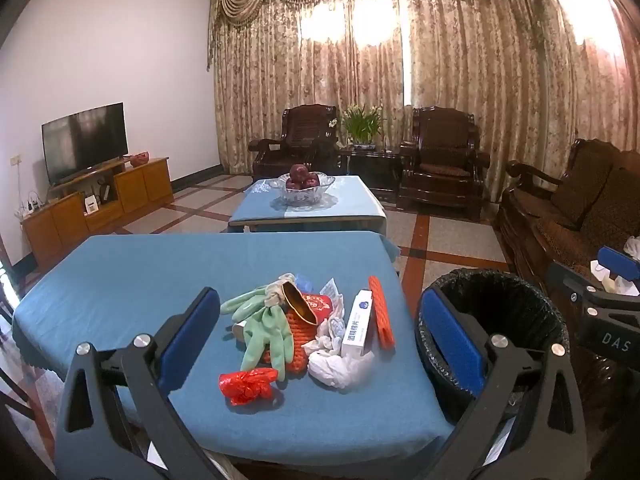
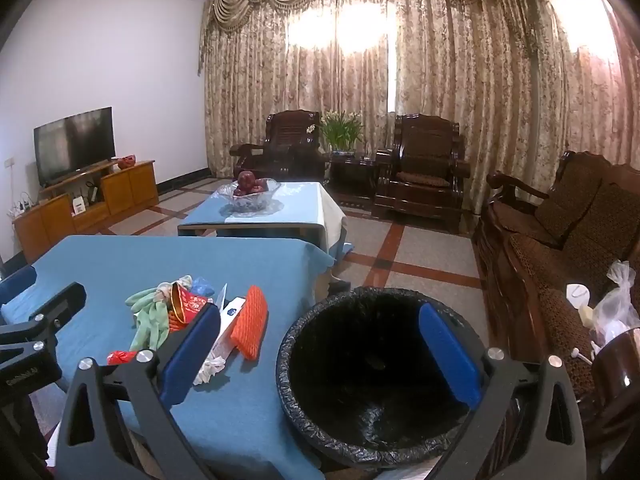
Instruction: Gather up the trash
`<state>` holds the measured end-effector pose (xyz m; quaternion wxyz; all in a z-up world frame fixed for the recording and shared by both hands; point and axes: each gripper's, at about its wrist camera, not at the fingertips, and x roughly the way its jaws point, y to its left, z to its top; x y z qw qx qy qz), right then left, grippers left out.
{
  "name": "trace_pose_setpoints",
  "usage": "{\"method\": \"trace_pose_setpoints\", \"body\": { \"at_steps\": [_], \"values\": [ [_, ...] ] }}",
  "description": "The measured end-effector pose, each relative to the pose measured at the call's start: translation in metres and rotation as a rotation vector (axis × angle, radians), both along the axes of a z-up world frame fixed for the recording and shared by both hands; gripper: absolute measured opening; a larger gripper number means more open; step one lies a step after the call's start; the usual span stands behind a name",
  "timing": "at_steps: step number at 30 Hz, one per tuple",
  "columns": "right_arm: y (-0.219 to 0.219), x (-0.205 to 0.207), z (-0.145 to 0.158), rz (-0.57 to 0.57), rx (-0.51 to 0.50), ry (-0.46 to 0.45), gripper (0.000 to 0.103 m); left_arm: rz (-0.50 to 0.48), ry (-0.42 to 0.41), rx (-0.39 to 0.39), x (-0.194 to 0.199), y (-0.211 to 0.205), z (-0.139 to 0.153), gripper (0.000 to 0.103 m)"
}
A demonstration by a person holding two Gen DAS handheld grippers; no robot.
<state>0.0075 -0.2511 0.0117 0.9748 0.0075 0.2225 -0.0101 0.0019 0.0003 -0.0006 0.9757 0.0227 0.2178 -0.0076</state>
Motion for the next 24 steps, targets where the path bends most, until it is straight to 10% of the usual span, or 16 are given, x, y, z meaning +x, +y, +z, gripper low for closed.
{"method": "trace_pose_setpoints", "body": {
  "at_steps": [24],
  "values": [
    [-0.0001, 0.0003, -0.0001, 0.002, 0.003, 0.006, 0.097, 0.001, -0.013, 0.003, -0.0034, -0.0003, 0.0008, 0.098]
  ]
}}
